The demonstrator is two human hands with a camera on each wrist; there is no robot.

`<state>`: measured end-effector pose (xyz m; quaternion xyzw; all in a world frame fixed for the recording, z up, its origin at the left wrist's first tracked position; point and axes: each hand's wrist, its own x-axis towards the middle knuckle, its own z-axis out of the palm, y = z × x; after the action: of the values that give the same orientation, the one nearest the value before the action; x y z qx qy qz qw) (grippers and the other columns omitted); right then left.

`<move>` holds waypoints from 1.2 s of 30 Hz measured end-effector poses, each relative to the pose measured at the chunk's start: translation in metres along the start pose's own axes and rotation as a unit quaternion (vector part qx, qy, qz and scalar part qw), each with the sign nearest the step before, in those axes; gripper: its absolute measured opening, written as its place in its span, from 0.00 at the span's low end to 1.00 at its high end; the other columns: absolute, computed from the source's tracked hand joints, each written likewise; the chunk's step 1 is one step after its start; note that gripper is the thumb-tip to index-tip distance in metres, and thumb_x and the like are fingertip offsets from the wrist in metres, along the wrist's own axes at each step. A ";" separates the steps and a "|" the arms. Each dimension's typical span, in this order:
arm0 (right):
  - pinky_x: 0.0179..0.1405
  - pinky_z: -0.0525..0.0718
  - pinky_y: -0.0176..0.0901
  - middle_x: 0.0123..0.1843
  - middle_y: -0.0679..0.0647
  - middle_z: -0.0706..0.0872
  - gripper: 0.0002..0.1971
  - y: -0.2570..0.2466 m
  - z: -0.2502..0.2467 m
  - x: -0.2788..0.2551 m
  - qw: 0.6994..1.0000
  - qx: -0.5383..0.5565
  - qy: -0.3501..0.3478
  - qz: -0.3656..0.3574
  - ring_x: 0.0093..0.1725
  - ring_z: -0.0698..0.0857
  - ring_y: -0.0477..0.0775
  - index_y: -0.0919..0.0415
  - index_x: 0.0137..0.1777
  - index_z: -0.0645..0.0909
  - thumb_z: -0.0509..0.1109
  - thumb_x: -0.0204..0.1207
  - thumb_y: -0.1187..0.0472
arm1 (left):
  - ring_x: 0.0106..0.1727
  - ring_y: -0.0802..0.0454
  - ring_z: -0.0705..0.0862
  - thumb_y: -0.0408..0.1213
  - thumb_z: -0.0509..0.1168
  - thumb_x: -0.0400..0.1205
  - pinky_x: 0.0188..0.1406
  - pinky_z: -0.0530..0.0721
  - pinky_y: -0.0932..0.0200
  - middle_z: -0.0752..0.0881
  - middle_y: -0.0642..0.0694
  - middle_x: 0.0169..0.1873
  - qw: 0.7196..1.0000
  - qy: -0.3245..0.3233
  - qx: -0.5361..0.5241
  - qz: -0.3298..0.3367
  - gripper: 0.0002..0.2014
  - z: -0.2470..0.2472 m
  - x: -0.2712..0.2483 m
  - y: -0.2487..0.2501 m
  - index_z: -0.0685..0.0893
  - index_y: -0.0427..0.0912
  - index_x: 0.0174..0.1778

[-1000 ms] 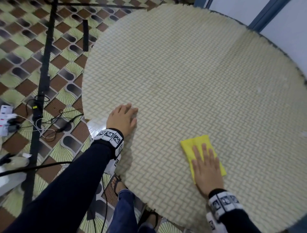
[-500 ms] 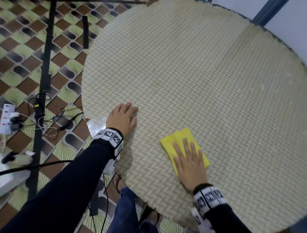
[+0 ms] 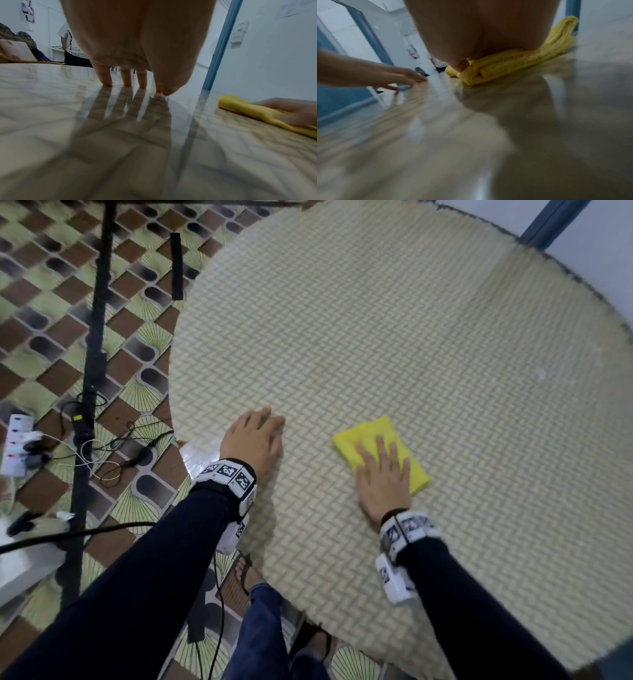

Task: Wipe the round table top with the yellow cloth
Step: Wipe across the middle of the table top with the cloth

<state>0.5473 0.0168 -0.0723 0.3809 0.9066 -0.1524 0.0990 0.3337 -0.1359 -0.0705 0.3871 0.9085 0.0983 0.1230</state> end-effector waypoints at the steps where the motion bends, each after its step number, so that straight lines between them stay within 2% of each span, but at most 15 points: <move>1: 0.81 0.42 0.59 0.86 0.48 0.52 0.27 -0.002 0.007 -0.022 0.999 0.001 0.004 -0.036 0.85 0.50 0.57 0.37 0.81 0.59 0.42 0.81 0.44 | 0.79 0.45 0.64 0.48 0.53 0.86 0.78 0.66 0.46 0.66 0.49 0.81 1.000 0.004 -0.005 -0.002 0.22 0.000 0.001 0.001 0.69 0.56 0.78; 3: 0.81 0.48 0.57 0.85 0.47 0.58 0.25 0.013 0.013 -0.065 0.996 0.004 0.006 -0.087 0.84 0.55 0.55 0.36 0.79 0.64 0.46 0.82 0.43 | 0.79 0.46 0.64 0.47 0.52 0.87 0.77 0.66 0.46 0.67 0.50 0.80 1.000 0.012 -0.016 -0.008 0.21 0.000 0.002 0.001 0.70 0.56 0.77; 4: 0.79 0.54 0.58 0.84 0.47 0.62 0.24 0.030 0.013 -0.082 0.997 0.000 0.010 -0.081 0.83 0.60 0.56 0.36 0.78 0.66 0.49 0.82 0.43 | 0.79 0.46 0.64 0.47 0.52 0.87 0.77 0.67 0.45 0.68 0.50 0.80 1.000 0.015 -0.022 -0.012 0.20 0.000 0.002 0.001 0.71 0.57 0.76; 7: 0.73 0.65 0.62 0.81 0.52 0.68 0.26 0.091 -0.005 -0.102 0.997 -0.025 0.026 0.071 0.77 0.68 0.63 0.37 0.76 0.69 0.47 0.80 0.36 | 0.78 0.46 0.65 0.47 0.53 0.86 0.75 0.69 0.45 0.69 0.50 0.79 1.000 0.018 -0.021 -0.009 0.20 -0.001 0.001 0.001 0.72 0.56 0.75; 9: 0.78 0.54 0.65 0.85 0.55 0.58 0.29 0.113 -0.016 -0.083 0.984 -0.018 0.021 0.177 0.81 0.58 0.64 0.36 0.80 0.62 0.42 0.81 0.33 | 0.78 0.45 0.65 0.47 0.53 0.86 0.76 0.68 0.45 0.68 0.50 0.80 1.000 0.013 -0.015 -0.008 0.21 0.000 0.001 0.000 0.71 0.57 0.76; 11: 0.81 0.39 0.63 0.87 0.54 0.44 0.28 0.107 -0.019 -0.042 0.975 0.012 0.008 0.222 0.85 0.42 0.60 0.38 0.83 0.52 0.42 0.83 0.37 | 0.79 0.45 0.64 0.48 0.53 0.86 0.77 0.67 0.44 0.67 0.50 0.80 1.000 0.009 -0.012 -0.009 0.21 0.000 0.000 -0.001 0.70 0.57 0.77; 14: 0.80 0.37 0.65 0.86 0.55 0.35 0.28 0.061 -0.014 0.013 0.985 0.004 0.009 0.172 0.84 0.35 0.60 0.45 0.85 0.44 0.44 0.86 0.44 | 0.79 0.45 0.64 0.47 0.53 0.86 0.76 0.68 0.44 0.66 0.51 0.81 1.000 0.004 -0.017 -0.010 0.21 -0.001 0.000 -0.001 0.70 0.57 0.77; 16: 0.80 0.36 0.66 0.85 0.53 0.32 0.28 0.027 -0.005 0.019 0.995 -0.027 -0.008 0.093 0.84 0.34 0.59 0.43 0.84 0.39 0.38 0.86 0.43 | 0.80 0.45 0.63 0.46 0.53 0.86 0.76 0.67 0.44 0.65 0.51 0.81 1.000 0.006 -0.002 -0.007 0.22 0.000 -0.002 0.000 0.69 0.58 0.78; 19: 0.80 0.35 0.63 0.85 0.52 0.33 0.30 0.002 0.012 -0.022 0.997 -0.060 -0.029 -0.030 0.84 0.36 0.56 0.41 0.83 0.36 0.28 0.79 0.40 | 0.82 0.45 0.60 0.45 0.54 0.86 0.77 0.62 0.44 0.61 0.51 0.83 1.000 0.005 0.023 -0.005 0.25 0.004 -0.007 0.001 0.64 0.58 0.81; 22: 0.80 0.36 0.60 0.86 0.51 0.39 0.28 0.018 0.020 -0.086 0.994 -0.043 -0.047 -0.091 0.85 0.38 0.53 0.40 0.84 0.42 0.32 0.84 0.41 | 0.82 0.43 0.61 0.45 0.54 0.85 0.77 0.61 0.41 0.62 0.48 0.83 1.000 0.013 0.008 0.009 0.25 0.002 -0.011 0.002 0.64 0.57 0.81; 24: 0.80 0.29 0.56 0.85 0.47 0.31 0.28 0.045 0.016 -0.110 0.993 -0.044 -0.085 -0.064 0.83 0.30 0.49 0.38 0.83 0.35 0.30 0.82 0.39 | 0.81 0.42 0.62 0.45 0.54 0.85 0.77 0.62 0.40 0.63 0.47 0.82 0.999 0.038 -0.019 0.010 0.25 -0.001 -0.017 0.001 0.65 0.55 0.81; 26: 0.80 0.28 0.56 0.83 0.46 0.26 0.28 0.067 0.008 -0.107 0.995 -0.040 -0.086 0.009 0.82 0.28 0.50 0.36 0.81 0.31 0.29 0.81 0.38 | 0.82 0.42 0.62 0.46 0.55 0.86 0.78 0.62 0.40 0.62 0.47 0.83 0.998 0.056 -0.038 -0.007 0.24 -0.003 -0.028 0.001 0.65 0.54 0.81; 30: 0.79 0.31 0.63 0.83 0.51 0.26 0.29 0.043 -0.013 -0.032 0.987 0.019 -0.088 0.134 0.82 0.29 0.57 0.39 0.83 0.33 0.39 0.85 0.40 | 0.81 0.44 0.63 0.45 0.52 0.88 0.79 0.62 0.41 0.66 0.45 0.81 0.995 0.060 -0.060 -0.058 0.22 -0.005 -0.053 -0.001 0.71 0.46 0.78; 33: 0.78 0.30 0.65 0.83 0.53 0.26 0.29 -0.005 -0.013 0.014 0.992 -0.004 -0.081 0.098 0.82 0.28 0.59 0.41 0.83 0.33 0.39 0.85 0.40 | 0.82 0.44 0.62 0.44 0.51 0.88 0.79 0.60 0.43 0.66 0.45 0.81 0.992 0.057 -0.073 -0.082 0.22 -0.007 -0.066 0.002 0.71 0.43 0.79; 36: 0.78 0.29 0.65 0.84 0.52 0.27 0.28 -0.040 0.002 -0.003 0.996 -0.035 -0.080 -0.022 0.83 0.29 0.58 0.41 0.83 0.34 0.39 0.86 0.43 | 0.79 0.42 0.66 0.42 0.55 0.87 0.75 0.64 0.42 0.69 0.42 0.79 0.993 0.043 -0.049 -0.094 0.21 -0.008 -0.078 0.007 0.74 0.40 0.75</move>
<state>0.5207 -0.0120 -0.0653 0.3434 0.9088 -0.1529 0.1812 0.3885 -0.1881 -0.0496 0.2893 0.9392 0.1477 0.1114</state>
